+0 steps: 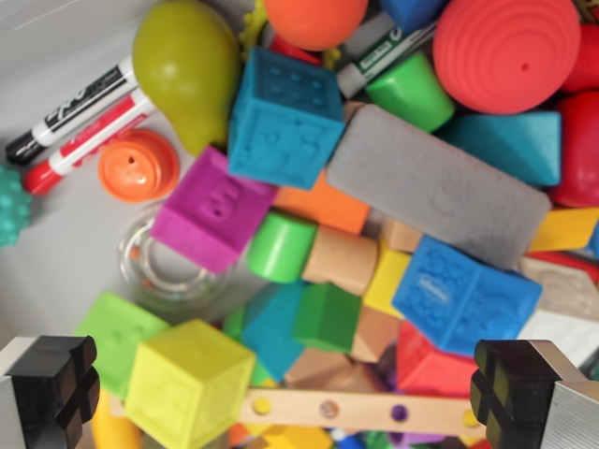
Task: Pick an object from the bin
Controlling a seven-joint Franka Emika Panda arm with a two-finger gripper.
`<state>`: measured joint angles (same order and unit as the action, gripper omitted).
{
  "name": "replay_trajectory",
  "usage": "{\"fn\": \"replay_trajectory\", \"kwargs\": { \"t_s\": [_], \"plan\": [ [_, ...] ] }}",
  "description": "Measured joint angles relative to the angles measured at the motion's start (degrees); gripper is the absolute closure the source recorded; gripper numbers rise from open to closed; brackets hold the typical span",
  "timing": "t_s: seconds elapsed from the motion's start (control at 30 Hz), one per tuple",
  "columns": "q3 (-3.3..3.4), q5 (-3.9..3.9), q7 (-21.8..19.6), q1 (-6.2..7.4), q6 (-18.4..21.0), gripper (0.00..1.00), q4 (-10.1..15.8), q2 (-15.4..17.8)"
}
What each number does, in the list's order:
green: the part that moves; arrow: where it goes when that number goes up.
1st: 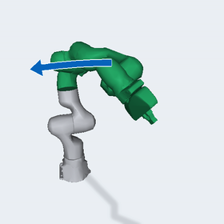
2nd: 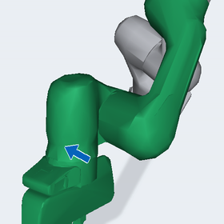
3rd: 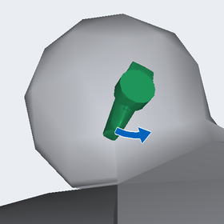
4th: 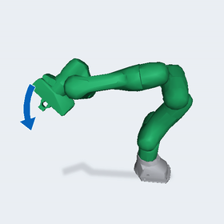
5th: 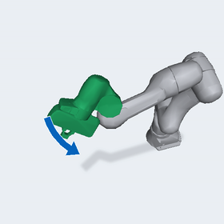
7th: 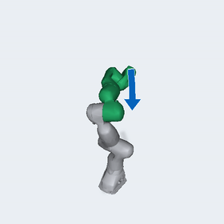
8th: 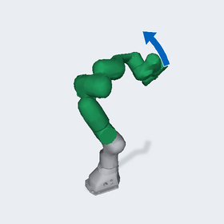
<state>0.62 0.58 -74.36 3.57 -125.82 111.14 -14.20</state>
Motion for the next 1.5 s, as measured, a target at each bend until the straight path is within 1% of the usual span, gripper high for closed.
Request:
{"fn": "replay_trajectory", "kwargs": {
  "t_s": [0.23, 0.77, 1.13, 1.5],
  "plan": [
    [0.01, 0.00, -4.57, 0.66, -1.25, 0.00, -0.04, -1.40],
    [0.22, 0.00, -17.63, 2.68, -4.62, 0.00, -0.88, -5.76],
    [0.53, 0.02, -27.17, 4.29, -6.80, 0.00, -2.08, -9.27],
    [0.85, 0.22, -36.84, 5.87, -8.75, 0.00, -3.77, -13.06]
  ]
}}
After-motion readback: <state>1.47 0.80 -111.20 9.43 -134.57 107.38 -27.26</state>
